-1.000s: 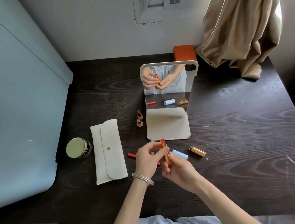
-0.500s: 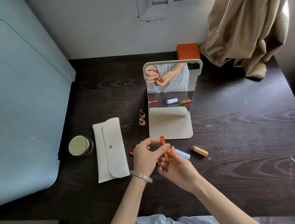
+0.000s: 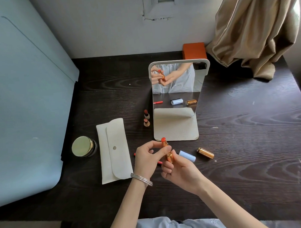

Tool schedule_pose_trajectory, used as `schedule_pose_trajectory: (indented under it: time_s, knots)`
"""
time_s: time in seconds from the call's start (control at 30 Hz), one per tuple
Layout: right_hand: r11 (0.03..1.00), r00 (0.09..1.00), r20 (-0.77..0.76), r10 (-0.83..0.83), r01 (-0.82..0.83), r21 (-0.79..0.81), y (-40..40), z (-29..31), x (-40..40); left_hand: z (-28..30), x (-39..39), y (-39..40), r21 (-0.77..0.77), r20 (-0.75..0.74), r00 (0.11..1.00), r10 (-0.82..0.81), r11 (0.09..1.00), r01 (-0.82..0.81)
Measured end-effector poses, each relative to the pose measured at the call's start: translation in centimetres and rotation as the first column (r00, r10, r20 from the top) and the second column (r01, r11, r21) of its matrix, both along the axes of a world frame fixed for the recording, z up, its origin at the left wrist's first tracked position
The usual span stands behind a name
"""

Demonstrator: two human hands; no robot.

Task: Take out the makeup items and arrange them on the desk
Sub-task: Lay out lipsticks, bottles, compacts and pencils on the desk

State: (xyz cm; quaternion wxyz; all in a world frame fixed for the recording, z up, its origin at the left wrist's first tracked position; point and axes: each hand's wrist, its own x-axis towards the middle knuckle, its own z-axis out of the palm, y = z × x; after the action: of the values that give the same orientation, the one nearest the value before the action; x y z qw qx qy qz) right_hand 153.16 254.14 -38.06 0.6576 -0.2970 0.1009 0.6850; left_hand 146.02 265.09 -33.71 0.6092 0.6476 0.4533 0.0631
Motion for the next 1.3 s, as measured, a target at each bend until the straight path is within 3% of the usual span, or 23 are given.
schedule_pose_trajectory:
  time_s: [0.37, 0.73, 1.13, 1.2, 1.3]
  knots:
    - [0.996, 0.998, -0.027, 0.061, -0.063, -0.058, 0.3, 0.8, -0.3, 0.4, -0.4, 0.1, -0.018, -0.006, 1.000, -0.028, 0.999, 0.028]
    - [0.998, 0.998, -0.038, 0.048, -0.049, -0.029, 0.7, 0.3, -0.5, 0.0, -0.4, 0.0, 0.024, -0.016, 0.997, 0.075, 0.997, -0.075]
    - [0.995, 0.996, -0.068, 0.050, -0.056, -0.083, 0.7, 0.3, -0.3, -0.4, -0.6, 0.6, -0.003, 0.014, 1.000, -0.008, 1.000, 0.008]
    - [0.994, 0.996, -0.066, 0.066, -0.071, -0.083, 0.7, 0.3, -0.3, -0.6, -0.9, 1.0, -0.014, 0.014, 0.996, -0.085, 0.996, 0.085]
    - [0.993, 0.996, -0.057, 0.074, -0.079, -0.083, 0.8, 0.1, -0.4, -0.9, -1.3, 1.7, -0.051, -0.031, 0.943, -0.332, 0.943, 0.330]
